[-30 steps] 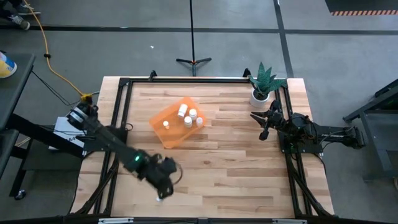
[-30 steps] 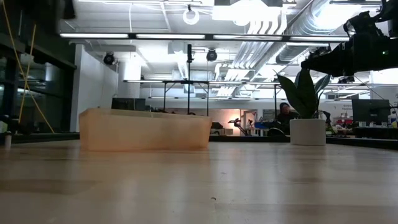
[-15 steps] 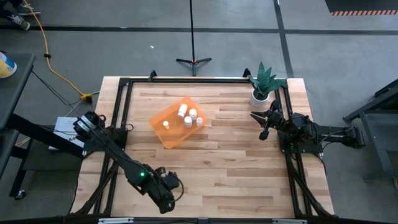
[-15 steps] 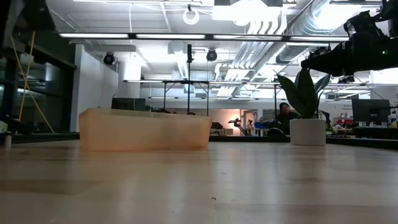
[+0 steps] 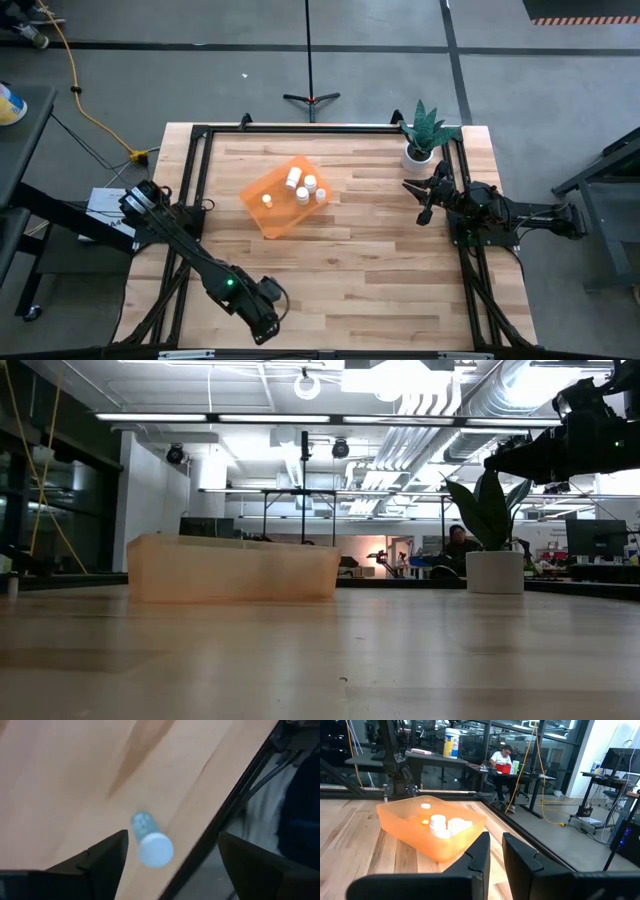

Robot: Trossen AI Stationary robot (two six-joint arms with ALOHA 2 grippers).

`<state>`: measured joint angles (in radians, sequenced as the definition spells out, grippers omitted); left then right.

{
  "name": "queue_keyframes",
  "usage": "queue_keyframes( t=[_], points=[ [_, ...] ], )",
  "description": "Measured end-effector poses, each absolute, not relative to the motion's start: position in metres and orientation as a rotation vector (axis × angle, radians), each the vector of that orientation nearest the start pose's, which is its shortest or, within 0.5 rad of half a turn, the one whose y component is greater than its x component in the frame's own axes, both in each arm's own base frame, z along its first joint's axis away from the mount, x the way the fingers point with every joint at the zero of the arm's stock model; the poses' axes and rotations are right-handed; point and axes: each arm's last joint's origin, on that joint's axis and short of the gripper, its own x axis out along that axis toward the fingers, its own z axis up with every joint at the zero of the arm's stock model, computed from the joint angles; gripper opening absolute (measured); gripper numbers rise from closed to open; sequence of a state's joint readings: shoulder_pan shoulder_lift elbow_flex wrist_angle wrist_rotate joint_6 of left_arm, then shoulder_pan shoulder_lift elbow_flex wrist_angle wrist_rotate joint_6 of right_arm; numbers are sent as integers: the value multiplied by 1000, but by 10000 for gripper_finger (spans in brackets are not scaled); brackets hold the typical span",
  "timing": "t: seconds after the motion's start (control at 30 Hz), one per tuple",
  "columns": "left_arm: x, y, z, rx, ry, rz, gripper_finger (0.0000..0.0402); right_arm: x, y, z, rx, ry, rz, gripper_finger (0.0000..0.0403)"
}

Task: Pick and place pill bottles into a basket
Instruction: Put the blue pill bottle into the orange bin

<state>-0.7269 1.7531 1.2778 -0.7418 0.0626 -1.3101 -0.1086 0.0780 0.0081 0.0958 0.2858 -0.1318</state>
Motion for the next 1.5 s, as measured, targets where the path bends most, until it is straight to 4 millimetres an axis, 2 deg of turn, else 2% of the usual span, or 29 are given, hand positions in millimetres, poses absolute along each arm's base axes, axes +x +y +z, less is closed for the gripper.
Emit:
queue_keyframes(
  t=[0.17, 0.37, 0.63, 1.0, 1.5],
  points=[
    [254, -229, 212, -787, 1406, 303, 348, 99, -19, 169, -132, 3, -395, 40],
    [256, -231, 208, -835, 1432, 334, 335, 99, -19, 169, -135, 3, -395, 44],
    [258, -239, 183, -828, 1547, 373, 312, 99, -19, 169, -135, 4, -395, 40],
    [258, -238, 180, -798, 1510, 417, 302, 99, -19, 169, -132, 2, -395, 40],
    [258, -237, 180, -764, 1500, 394, 217, 99, -19, 169, -134, 2, -395, 44]
  ],
)
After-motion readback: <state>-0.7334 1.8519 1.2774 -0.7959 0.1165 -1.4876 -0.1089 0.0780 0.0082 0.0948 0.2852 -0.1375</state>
